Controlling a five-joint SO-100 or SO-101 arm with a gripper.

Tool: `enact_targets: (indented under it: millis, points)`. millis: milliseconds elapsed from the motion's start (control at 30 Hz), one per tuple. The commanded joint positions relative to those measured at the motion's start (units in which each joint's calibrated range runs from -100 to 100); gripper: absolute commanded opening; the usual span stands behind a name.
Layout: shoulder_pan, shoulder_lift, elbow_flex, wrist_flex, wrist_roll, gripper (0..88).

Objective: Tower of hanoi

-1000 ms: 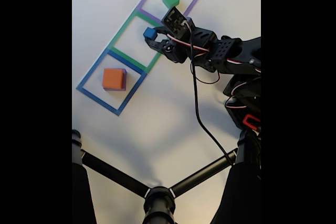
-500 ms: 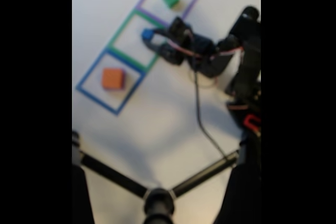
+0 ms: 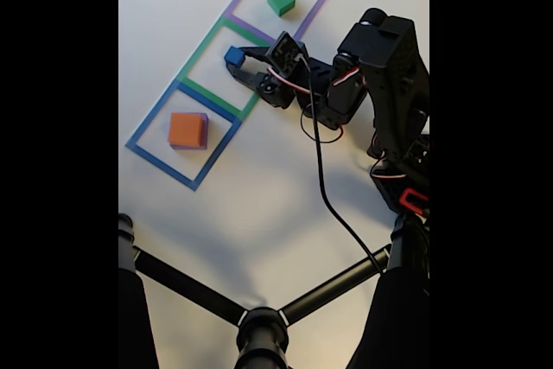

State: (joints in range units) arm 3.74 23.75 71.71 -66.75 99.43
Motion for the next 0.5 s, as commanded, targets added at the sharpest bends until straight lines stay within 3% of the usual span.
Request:
enact_targets:
  millis: [0,367,467]
  points:
    - [-0.05,-0.03,-0.33,-1.69,0.57,5.3]
    - [0.33,1.09,0.03,-1.77,0.57,7.8]
    - [0.87,1.17,0.21,-1.77,0.57,14.8]
